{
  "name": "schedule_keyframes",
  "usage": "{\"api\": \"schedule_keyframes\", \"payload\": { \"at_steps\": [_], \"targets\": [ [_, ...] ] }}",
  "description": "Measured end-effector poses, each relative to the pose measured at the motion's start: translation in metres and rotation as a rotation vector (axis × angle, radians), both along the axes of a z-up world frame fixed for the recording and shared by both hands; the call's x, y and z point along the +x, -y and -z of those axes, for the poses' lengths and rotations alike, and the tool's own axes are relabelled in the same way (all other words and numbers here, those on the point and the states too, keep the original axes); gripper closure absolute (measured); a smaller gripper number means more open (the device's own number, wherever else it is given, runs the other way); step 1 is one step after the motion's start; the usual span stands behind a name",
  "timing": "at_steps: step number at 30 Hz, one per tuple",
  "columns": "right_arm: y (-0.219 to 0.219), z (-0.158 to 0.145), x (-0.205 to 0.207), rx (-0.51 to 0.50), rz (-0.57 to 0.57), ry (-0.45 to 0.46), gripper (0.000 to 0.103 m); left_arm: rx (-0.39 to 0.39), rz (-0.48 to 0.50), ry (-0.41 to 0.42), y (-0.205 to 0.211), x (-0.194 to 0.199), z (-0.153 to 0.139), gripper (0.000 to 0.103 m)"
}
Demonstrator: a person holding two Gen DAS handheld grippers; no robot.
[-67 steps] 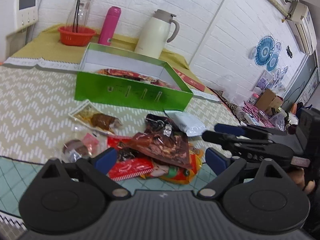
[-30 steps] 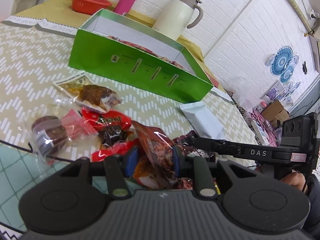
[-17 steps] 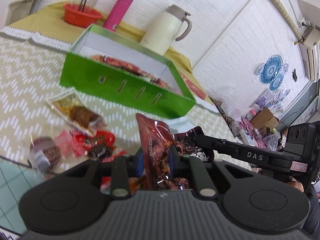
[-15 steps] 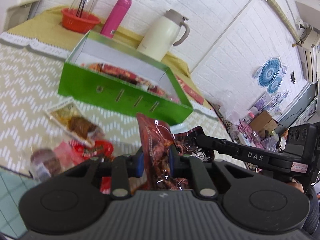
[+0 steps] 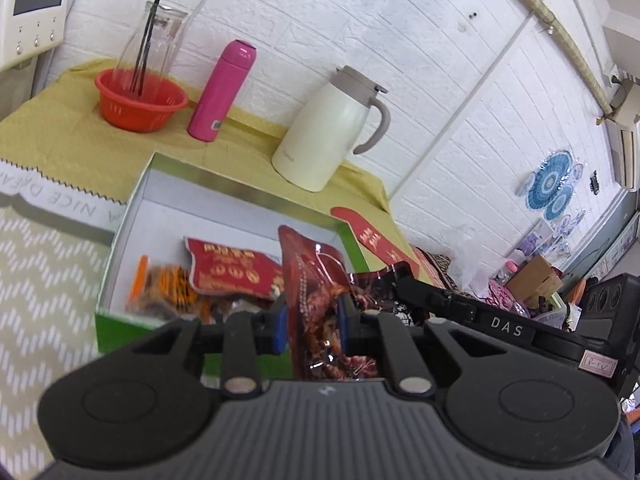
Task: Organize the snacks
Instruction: 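Carry the dark brown bag into the green box and open the left tool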
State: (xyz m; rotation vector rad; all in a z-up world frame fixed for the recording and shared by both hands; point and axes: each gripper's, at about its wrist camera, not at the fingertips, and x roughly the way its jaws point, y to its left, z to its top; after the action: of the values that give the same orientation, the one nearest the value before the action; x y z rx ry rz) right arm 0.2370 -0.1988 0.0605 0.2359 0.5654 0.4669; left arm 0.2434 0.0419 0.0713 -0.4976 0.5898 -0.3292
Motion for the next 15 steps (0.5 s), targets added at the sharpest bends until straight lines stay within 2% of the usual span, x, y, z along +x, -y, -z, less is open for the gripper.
{"api": "schedule_keyframes", "payload": {
  "at_steps": [5,11,14,15],
  "targets": [
    [-0.008,0.013,0.032,0.029,0.035,-0.023,0.087,0.0,-0.022,-0.025,-0.011,0.04,0.009,0.092],
    [-0.016,0.032,0.056,0.048,0.033,-0.055,0.087,0.01,-0.035,-0.044,-0.023,0.07,0.025,0.092],
    [-0.02,0.041,0.065,0.048,0.028,-0.07,0.085,0.019,-0.032,-0.057,-0.026,0.078,0.033,0.091],
    [-0.022,0.043,0.067,0.037,0.024,-0.068,0.078,0.025,-0.031,-0.059,-0.026,0.08,0.036,0.091]
  ]
}}
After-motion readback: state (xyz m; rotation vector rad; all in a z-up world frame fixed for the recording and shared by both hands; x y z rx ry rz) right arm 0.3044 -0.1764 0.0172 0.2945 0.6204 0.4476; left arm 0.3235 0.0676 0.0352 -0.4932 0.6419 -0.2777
